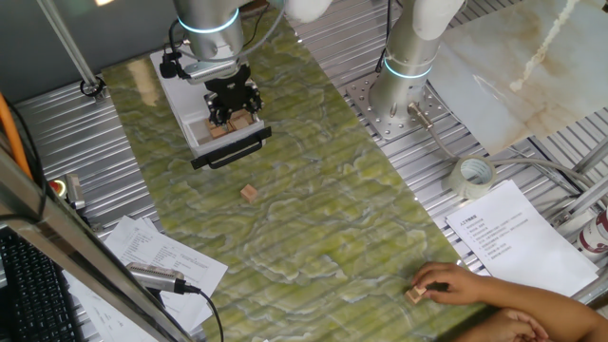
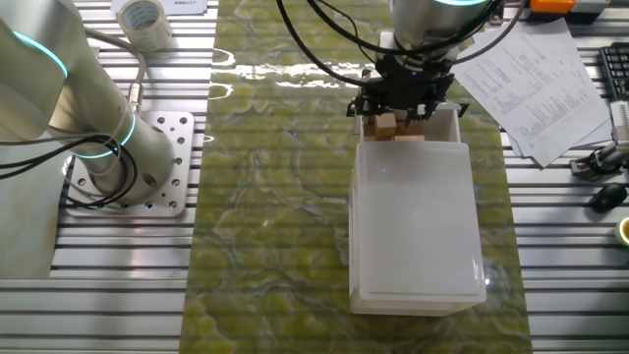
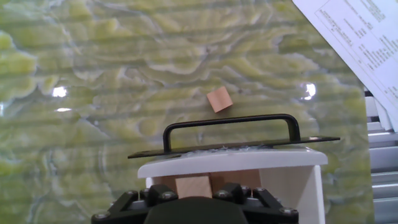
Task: Take something out of a drawer
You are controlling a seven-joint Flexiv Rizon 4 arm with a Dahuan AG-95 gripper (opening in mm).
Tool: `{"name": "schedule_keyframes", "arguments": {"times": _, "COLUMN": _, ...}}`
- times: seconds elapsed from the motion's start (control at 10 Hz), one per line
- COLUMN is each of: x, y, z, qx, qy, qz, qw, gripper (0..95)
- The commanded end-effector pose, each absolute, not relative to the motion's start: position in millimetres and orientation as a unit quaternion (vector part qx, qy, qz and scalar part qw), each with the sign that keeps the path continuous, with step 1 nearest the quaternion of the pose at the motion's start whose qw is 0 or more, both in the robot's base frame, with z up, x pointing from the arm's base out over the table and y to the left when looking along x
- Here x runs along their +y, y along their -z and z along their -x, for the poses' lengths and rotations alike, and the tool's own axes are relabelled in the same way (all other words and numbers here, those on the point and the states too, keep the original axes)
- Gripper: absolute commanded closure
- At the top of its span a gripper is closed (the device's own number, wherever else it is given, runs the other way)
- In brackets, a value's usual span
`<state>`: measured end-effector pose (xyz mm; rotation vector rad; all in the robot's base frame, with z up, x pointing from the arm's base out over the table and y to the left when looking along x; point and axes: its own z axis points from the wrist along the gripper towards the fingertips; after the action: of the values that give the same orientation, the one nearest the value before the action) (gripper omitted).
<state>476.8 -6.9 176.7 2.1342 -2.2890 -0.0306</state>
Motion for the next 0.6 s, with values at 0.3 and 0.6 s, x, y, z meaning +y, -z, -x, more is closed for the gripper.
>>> {"name": "schedule_keyframes", "arguments": {"times": 0.3, "x": -5.4, "y": -173.0, "z": -478.0, "qx": -0.737, "qy": 0.012, "qz": -0.675, "qw": 0.002, "gripper": 57.0}}
{"name": "schedule_keyframes", "arguments": {"times": 0.6, "x": -3.7, "y": -172.8, "z": -478.2, "qx": -0.742, "qy": 0.013, "qz": -0.67, "qw": 0.002, "gripper": 76.0}}
